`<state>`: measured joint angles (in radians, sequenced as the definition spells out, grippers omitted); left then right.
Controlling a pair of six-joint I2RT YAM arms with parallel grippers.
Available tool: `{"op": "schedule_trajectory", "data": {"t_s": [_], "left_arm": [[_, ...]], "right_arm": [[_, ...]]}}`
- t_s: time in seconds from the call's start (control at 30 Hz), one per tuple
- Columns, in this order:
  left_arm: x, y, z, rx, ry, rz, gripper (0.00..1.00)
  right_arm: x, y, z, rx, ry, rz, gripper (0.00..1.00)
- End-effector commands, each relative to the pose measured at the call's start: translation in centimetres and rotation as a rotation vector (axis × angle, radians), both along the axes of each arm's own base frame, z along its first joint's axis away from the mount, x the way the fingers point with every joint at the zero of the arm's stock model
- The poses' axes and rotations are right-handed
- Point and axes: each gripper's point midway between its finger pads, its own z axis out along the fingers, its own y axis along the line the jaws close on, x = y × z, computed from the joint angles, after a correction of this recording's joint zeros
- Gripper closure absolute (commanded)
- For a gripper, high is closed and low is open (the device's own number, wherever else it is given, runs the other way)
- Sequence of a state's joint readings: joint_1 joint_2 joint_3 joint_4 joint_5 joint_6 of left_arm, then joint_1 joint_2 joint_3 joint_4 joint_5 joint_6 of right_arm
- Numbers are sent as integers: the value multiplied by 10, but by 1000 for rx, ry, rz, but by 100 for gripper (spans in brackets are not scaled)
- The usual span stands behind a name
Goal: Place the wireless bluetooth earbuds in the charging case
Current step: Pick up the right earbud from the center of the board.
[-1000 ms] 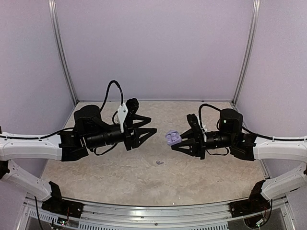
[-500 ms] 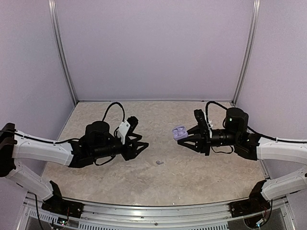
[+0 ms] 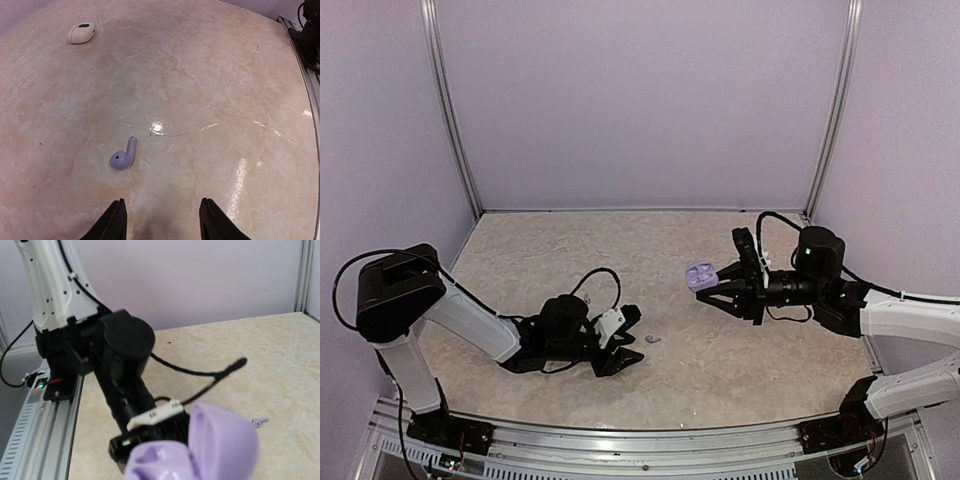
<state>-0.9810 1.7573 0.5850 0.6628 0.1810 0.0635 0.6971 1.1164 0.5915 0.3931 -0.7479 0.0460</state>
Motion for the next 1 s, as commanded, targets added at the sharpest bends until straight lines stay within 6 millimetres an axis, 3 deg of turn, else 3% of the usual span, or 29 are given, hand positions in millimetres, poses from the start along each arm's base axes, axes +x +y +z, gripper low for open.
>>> {"op": "schedule_trajectory", "data": {"t_s": [0.0, 0.73, 0.97], "left_arm": [[11, -16, 11, -58, -85, -67, 50], [48, -30, -41, 25, -95, -125, 62], [47, -30, -54, 64, -74, -145, 75]], "right_arm": [[-2, -5, 0, 6, 3, 2, 88], [0, -6, -2, -2, 6, -6, 88], [0, -7, -3, -7, 5, -14, 88]]}}
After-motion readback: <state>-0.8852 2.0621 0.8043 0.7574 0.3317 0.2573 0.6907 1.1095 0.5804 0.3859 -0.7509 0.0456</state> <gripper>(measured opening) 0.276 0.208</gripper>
